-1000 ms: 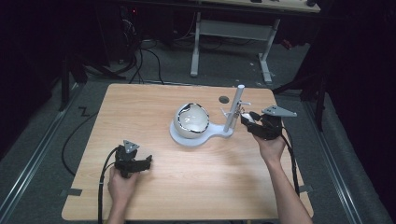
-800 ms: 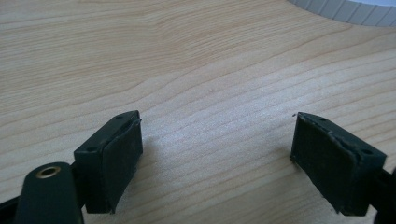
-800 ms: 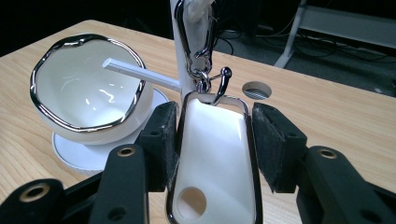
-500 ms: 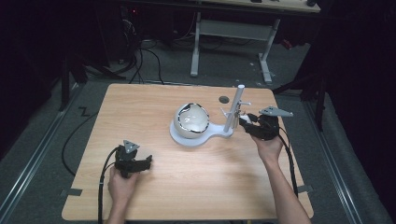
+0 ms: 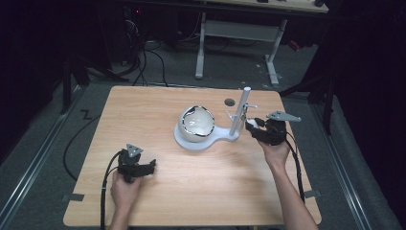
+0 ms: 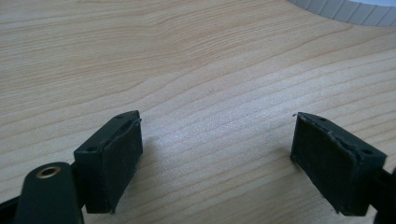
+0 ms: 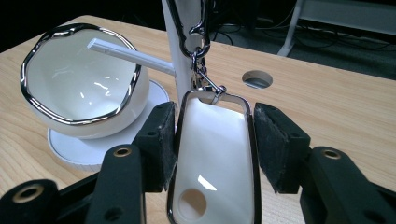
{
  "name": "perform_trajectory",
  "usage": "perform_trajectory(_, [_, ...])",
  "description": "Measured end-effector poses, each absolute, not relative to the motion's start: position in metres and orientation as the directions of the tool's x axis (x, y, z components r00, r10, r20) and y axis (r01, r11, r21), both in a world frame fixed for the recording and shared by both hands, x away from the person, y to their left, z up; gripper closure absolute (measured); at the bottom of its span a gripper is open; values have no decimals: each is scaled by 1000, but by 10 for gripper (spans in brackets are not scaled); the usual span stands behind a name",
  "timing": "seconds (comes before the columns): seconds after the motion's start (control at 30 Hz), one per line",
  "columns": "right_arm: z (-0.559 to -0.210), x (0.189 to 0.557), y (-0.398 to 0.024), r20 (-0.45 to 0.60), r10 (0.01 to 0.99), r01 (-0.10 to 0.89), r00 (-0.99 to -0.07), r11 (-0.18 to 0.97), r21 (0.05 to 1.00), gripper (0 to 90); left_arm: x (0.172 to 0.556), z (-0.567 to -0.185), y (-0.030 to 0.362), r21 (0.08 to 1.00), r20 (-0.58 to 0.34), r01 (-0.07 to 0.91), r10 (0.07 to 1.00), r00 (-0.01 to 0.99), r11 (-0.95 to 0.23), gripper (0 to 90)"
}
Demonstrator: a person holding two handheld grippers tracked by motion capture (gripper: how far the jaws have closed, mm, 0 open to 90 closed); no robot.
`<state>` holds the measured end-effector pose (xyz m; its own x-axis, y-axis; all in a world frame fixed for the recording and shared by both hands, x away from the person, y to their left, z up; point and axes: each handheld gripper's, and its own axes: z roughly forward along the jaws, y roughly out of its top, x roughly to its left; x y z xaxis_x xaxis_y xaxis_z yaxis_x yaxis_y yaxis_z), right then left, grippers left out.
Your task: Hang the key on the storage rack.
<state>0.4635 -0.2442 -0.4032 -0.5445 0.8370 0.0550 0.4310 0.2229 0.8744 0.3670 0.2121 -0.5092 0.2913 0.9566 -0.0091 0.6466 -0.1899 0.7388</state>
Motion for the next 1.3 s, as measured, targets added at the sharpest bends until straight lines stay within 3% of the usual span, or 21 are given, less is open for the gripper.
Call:
perform_trajectory(0.2, [-398, 459, -248, 56, 836, 410, -545, 208, 888, 462, 367, -509, 212, 739, -9, 647, 957, 291, -190, 170])
perform_trajectory(1.3, [-394, 430, -275, 109, 833, 377, -543, 126, 918, 525, 367, -509, 212, 739, -9, 646, 957, 291, -190, 170])
